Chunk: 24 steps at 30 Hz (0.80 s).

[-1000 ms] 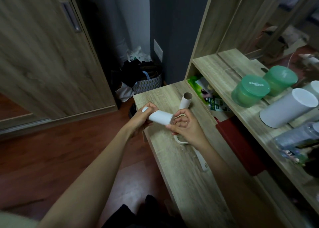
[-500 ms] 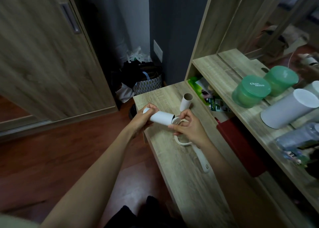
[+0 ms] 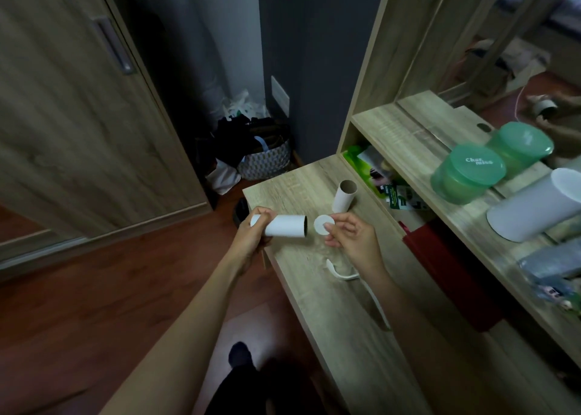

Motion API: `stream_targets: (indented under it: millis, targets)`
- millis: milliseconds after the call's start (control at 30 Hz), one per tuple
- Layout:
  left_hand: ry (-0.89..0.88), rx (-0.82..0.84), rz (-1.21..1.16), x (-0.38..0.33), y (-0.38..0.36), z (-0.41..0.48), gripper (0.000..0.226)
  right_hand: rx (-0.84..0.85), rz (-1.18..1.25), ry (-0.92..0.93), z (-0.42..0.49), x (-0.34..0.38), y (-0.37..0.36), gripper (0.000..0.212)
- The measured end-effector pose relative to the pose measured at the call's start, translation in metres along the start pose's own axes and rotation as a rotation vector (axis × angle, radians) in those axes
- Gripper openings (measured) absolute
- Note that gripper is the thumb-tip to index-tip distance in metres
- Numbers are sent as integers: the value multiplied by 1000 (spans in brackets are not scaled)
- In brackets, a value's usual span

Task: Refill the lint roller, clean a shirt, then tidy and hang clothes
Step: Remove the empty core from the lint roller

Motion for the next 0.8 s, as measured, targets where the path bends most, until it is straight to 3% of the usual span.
stream_targets:
  millis: [100, 267, 367, 433, 533, 600, 700, 800]
  targets:
    - [9, -47, -4, 0, 13, 9, 22, -88, -79, -102, 22, -22, -1, 9]
    - [13, -34, 16, 0, 26, 29, 8, -188, -199, -226, 58, -50, -5, 6]
    - [21, -7, 104, -6, 30, 38, 29, -196, -275, -281, 65, -68, -2, 6]
    - [13, 14, 159, -10, 31, 43, 34, -247, -370, -279, 62, -72, 3, 16]
    - [-21, 51, 261, -16, 28, 49, 28, -360, -413, -160, 43, -48, 4, 13]
    - [-50, 91, 308, -21, 20, 50, 29, -334, -282, -171, 34, -34, -5, 17]
    - [-73, 188, 344, -25, 5, 53, 28, -163, 48, -261, 35, -26, -28, 22]
    - [-79, 312, 395, -28, -14, 51, 29, -72, 169, -269, 37, -17, -38, 28]
Point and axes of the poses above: each hand's wrist, its own z-axis towards the middle knuckle, its own y-axis out of the back of the hand, x = y × z, the point moved 8 cm from there along z, towards the middle knuckle, and after that the axes turned 10 degrees about x, right-handed, at the moved point
